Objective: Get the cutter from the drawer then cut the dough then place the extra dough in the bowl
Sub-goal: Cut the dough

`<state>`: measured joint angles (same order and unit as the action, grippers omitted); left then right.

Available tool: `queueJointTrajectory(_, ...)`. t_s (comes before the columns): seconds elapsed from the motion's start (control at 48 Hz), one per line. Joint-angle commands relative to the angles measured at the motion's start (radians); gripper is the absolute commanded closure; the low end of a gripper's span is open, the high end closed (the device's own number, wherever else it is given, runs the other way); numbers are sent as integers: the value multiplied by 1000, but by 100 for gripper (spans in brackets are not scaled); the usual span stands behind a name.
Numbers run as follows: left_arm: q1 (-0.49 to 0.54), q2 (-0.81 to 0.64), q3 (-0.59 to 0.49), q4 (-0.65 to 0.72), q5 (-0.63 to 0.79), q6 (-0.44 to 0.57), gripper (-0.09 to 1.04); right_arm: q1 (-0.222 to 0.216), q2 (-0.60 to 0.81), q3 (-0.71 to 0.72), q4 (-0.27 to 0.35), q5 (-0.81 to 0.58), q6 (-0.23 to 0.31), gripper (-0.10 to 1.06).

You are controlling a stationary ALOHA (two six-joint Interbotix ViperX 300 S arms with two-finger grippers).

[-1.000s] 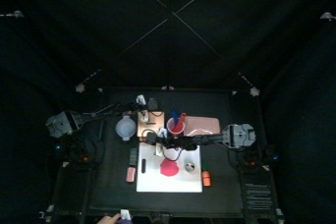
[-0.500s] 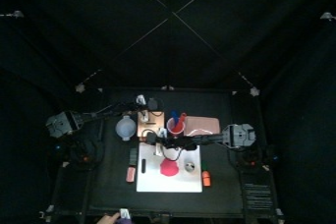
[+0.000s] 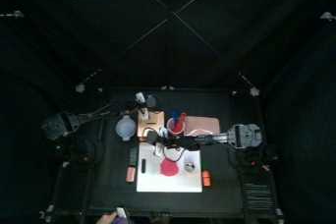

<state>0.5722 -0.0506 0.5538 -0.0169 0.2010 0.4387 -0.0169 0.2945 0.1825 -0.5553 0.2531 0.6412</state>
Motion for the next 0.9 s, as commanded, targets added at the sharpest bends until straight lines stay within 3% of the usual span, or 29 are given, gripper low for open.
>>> queueJointTrajectory(0.021,8,-64,-3,-26,-51,-2,56,40,-86,0,6,-5,-2,78)
queueJointTrajectory(0.271,-21,-179,80,-118,-195,-3,56,104,-230,114,3,8,-5,78)
queueJointTrajectory(0.583,-279,-348,275,-278,-480,-3,55,140,-483,341,44,64,3,77)
queueJointTrajectory(0.75,-436,-387,348,-362,-598,-3,55,140,-555,410,89,132,2,76)
queueJointTrajectory(0.896,-565,-391,403,-376,-741,2,55,147,-583,465,83,86,-5,76)
